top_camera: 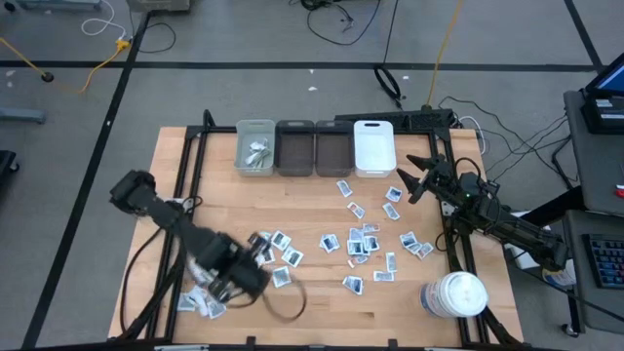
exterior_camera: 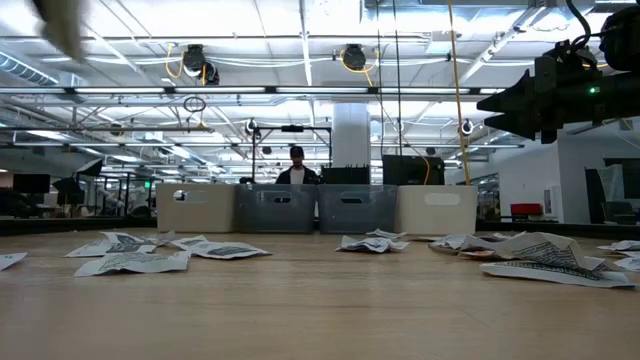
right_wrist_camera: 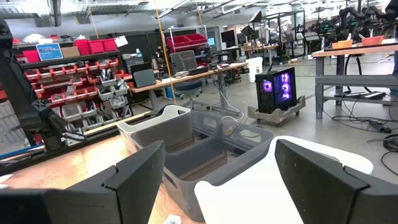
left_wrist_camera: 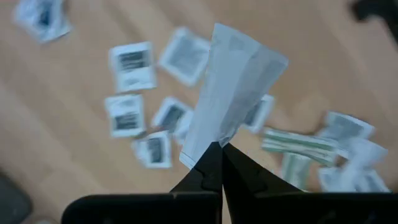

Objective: Pick & Place First Aid Supplies
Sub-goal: Put the bandage into the gray bin

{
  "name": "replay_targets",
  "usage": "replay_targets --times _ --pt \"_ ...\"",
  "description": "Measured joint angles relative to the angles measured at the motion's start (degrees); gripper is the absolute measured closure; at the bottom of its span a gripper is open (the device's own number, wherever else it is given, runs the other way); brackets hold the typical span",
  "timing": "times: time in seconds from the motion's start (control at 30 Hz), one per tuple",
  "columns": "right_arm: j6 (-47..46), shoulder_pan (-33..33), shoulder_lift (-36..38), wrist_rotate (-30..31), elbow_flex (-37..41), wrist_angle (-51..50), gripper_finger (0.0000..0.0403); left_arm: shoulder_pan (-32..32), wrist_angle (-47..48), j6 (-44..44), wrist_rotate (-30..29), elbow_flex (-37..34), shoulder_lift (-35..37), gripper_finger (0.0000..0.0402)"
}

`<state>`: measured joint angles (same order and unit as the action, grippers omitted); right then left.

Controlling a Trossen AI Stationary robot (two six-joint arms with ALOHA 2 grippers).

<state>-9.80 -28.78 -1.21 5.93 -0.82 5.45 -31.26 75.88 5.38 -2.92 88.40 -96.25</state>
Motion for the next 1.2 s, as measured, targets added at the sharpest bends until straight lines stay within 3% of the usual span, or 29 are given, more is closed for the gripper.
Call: replay_targets --times 0.9,1.2 --pt "0.00 -0.02 0.01 -0.02 0.02 0.00 0.0105 56.76 2.33 10.17 -0.20 0.00 -0.01 0.0400" --pt "0.00 0.00 0.02 0.00 0.02 0.00 0.0105 72.96 2.03 12.29 -0.24 0.00 -0.02 0.0398"
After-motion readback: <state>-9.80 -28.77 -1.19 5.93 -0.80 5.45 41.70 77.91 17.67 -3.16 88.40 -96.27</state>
